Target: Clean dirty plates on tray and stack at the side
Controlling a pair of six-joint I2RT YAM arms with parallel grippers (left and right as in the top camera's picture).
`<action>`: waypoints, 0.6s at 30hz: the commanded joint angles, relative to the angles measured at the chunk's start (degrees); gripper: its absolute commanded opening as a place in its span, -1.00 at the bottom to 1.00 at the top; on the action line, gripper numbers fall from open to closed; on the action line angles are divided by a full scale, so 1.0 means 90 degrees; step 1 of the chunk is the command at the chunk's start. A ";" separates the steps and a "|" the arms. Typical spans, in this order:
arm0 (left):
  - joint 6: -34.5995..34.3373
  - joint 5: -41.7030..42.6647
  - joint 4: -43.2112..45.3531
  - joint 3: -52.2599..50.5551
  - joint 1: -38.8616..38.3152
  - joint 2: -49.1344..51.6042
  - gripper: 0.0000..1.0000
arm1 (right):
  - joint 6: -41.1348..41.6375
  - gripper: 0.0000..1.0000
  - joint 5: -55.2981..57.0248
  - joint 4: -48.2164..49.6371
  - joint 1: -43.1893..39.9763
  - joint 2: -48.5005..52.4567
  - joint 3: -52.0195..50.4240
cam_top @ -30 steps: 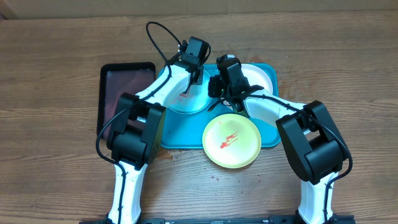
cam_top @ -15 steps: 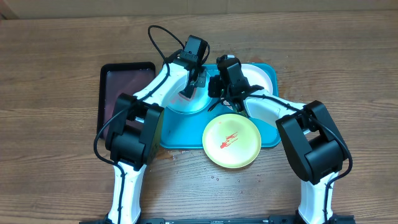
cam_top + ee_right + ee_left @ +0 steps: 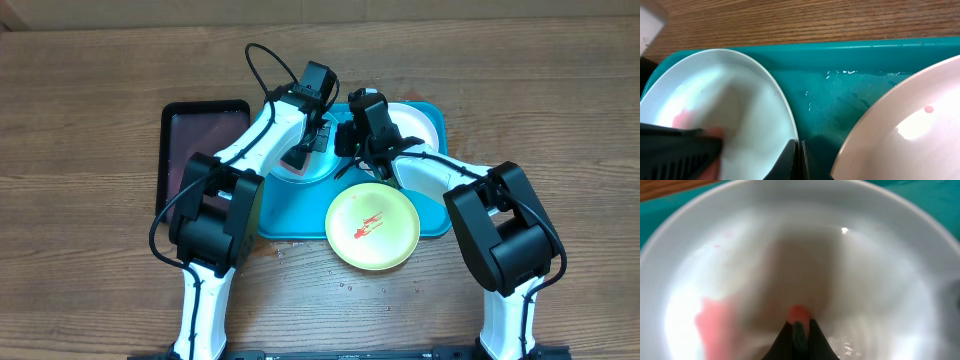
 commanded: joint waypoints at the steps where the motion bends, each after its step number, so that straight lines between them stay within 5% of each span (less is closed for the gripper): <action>1: 0.0143 -0.0714 -0.0100 -0.0437 0.0160 0.0631 -0.92 | 0.0049 -0.92 -0.0024 0.0085 -0.0012 -0.0041 0.0185; 10: 0.0141 -0.0624 0.0593 -0.0437 0.0457 0.0631 -0.92 | 0.0049 -0.92 0.0019 0.0085 -0.0012 -0.0041 0.0185; 18: 0.0112 0.0452 0.1275 -0.0437 0.0457 0.0631 -0.92 | 0.0049 -0.92 0.0019 0.0085 -0.0012 -0.0041 0.0185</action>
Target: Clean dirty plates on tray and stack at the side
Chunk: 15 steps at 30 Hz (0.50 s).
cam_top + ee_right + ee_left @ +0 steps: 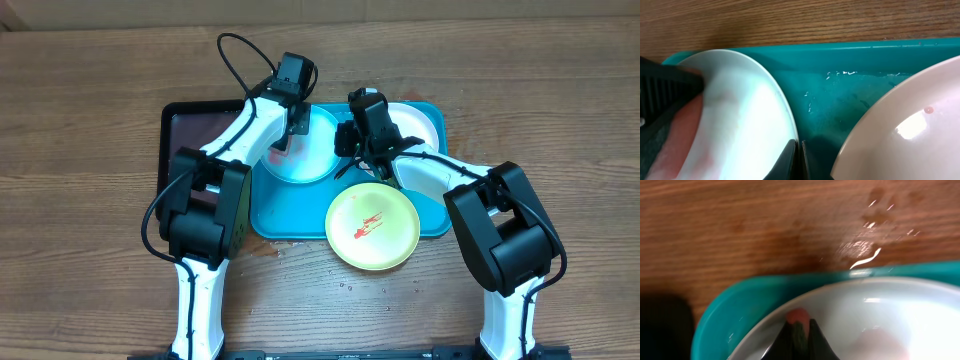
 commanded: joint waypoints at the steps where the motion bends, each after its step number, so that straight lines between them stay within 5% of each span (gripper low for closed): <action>1: 0.0083 0.0930 0.0005 -0.0342 -0.0036 0.0512 -0.91 | 0.0051 -0.93 0.0017 0.0080 -0.0012 -0.0041 0.0185; 15: 0.0158 0.1846 -0.0668 -0.0355 -0.0304 0.0512 -0.92 | 0.0051 -0.92 0.0017 0.0080 -0.0012 -0.0039 0.0185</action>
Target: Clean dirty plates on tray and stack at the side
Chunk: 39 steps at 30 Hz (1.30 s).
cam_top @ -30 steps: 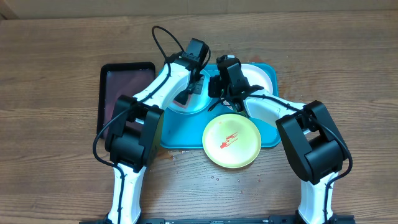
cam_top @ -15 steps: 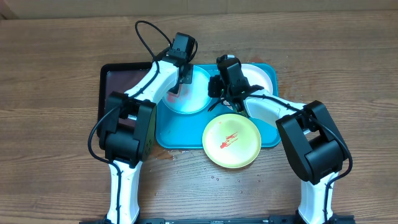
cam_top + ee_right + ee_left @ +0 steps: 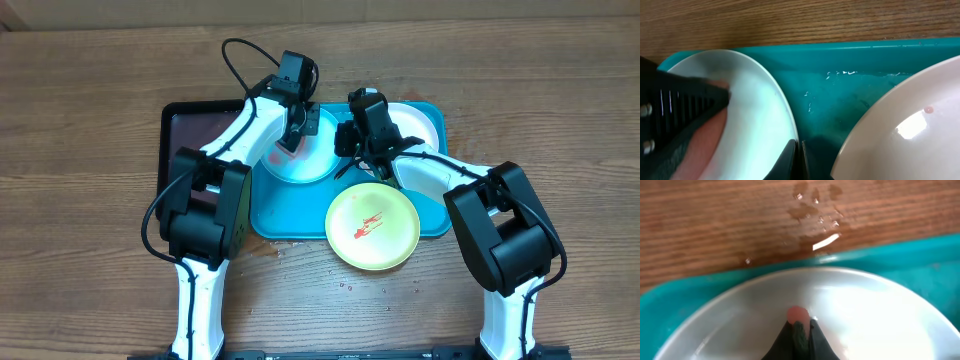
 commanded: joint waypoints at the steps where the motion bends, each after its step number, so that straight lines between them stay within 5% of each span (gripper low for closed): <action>1: 0.0238 0.0556 -0.0534 -0.0393 -0.0287 0.0522 -0.92 | 0.0051 -0.92 0.0019 0.0083 -0.0012 -0.0041 0.0185; 11: 0.0262 -0.0532 -0.0981 -0.0709 -0.0287 0.0522 -0.92 | 0.0051 -0.92 0.0019 0.0085 -0.0012 -0.0041 0.0185; 25: 0.0238 -0.1746 0.0430 -0.1149 -0.0160 0.0522 -0.91 | 0.0051 -0.92 0.0019 0.0085 -0.0012 -0.0041 0.0185; 39: 0.0063 -0.1727 -0.0323 -0.1149 -0.0032 0.0522 -0.91 | 0.0051 -0.92 0.0019 0.0087 -0.0012 -0.0041 0.0185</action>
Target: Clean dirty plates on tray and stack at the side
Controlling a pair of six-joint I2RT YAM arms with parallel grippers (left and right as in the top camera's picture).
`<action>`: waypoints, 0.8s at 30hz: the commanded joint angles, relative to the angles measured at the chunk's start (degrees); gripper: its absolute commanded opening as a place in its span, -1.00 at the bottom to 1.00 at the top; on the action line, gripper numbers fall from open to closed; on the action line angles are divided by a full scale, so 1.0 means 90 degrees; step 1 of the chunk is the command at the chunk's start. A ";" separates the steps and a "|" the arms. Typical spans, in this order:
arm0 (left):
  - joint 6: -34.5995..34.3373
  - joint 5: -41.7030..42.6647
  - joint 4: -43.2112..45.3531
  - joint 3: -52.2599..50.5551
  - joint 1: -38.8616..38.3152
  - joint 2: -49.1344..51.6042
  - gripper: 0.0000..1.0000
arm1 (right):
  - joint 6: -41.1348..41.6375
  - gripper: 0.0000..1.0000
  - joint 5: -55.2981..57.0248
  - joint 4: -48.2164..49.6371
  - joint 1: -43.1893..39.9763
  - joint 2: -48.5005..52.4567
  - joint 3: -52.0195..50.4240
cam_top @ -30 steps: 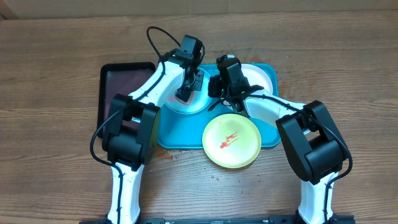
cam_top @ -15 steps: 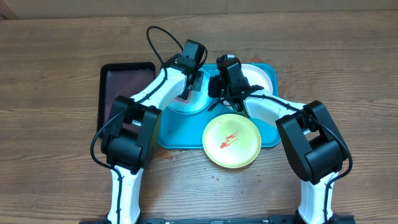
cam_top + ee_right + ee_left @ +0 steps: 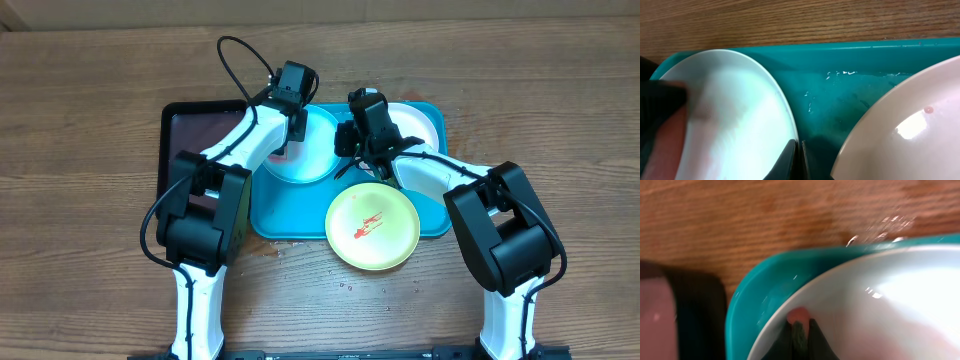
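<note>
On the left of the teal tray (image 3: pixel 290 215) lies a white plate (image 3: pixel 305 155). My left gripper (image 3: pixel 289 136) is shut on a pink and green sponge (image 3: pixel 799 316), pressed on the white plate (image 3: pixel 880 305) at its far-left rim. My right gripper (image 3: pixel 797 152) is shut on the right rim of the white plate (image 3: pixel 740 110). A pale pink plate (image 3: pixel 905 125) sits to the right in the tray. A yellow-green plate (image 3: pixel 372 226) with red stains overhangs the tray's front edge.
A black tray (image 3: pixel 195 150) with a reddish inside lies left of the teal tray. Another white plate (image 3: pixel 420 180) lies partly under my right arm. Water drops glisten on the wooden table (image 3: pixel 765 220) behind the tray.
My left gripper and sponge have moved from the middle of the white plate's far rim to its far-left rim. The right gripper has not moved.
The sponge was first on the middle of the white plate, then at its far-left rim, then at the middle of the far rim, and now at the far-left rim again. My right gripper stayed shut on the plate's right rim throughout.
</note>
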 commanded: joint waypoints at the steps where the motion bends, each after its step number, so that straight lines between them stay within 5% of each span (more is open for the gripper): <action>1: -0.0073 0.0466 -0.0585 -0.0527 -0.0027 0.0758 -0.91 | 0.0049 -0.92 0.0017 0.0085 -0.0015 -0.0041 0.0185; 24: -0.0622 0.1173 0.0022 -0.0532 -0.0697 0.0758 -0.92 | 0.0049 -0.92 0.0015 0.0085 -0.0015 -0.0041 0.0185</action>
